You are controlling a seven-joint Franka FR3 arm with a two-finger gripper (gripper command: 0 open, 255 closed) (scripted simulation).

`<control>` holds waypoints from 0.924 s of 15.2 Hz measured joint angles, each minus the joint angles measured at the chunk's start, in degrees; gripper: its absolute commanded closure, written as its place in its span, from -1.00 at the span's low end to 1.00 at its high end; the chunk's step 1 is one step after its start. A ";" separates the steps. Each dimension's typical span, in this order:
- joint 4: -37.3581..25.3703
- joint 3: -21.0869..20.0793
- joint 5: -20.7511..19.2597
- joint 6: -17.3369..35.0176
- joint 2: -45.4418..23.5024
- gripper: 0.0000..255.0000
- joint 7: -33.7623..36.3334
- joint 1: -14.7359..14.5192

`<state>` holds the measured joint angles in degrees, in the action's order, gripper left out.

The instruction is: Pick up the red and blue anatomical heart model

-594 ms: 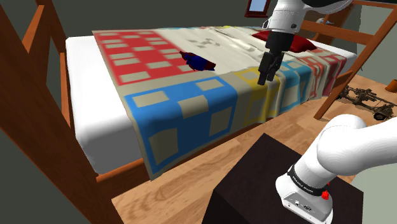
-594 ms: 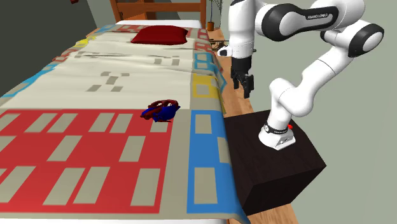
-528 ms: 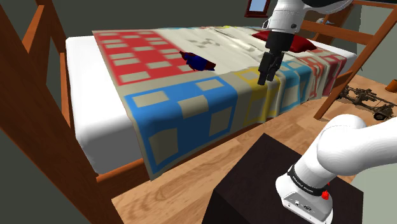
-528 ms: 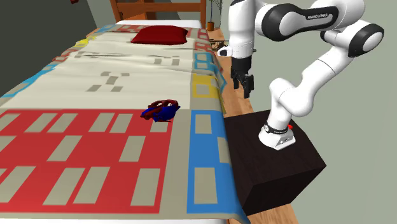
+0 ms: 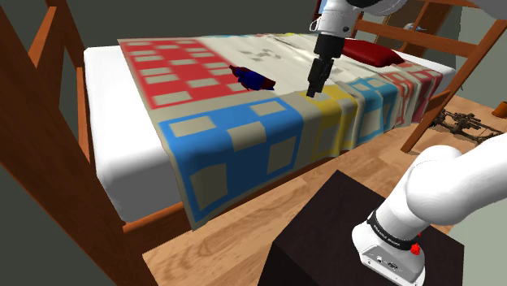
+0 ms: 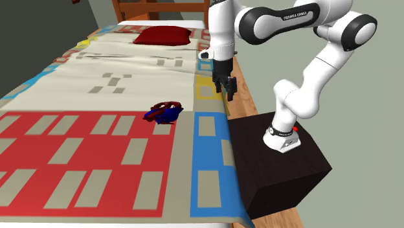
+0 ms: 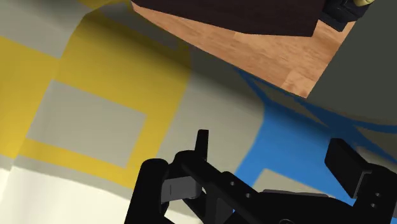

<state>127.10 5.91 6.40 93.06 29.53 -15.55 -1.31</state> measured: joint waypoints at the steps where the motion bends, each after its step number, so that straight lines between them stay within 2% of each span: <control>1: -1.28 0.59 0.05 1.15 -2.16 -1.00 -1.79 -0.32; 7: -12.41 2.45 2.09 4.46 -14.82 -1.00 -10.59 -2.49; 14: -27.71 3.37 5.71 4.65 -28.68 -1.00 -20.44 -3.67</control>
<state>99.39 9.27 12.11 97.71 0.85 -35.99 -4.97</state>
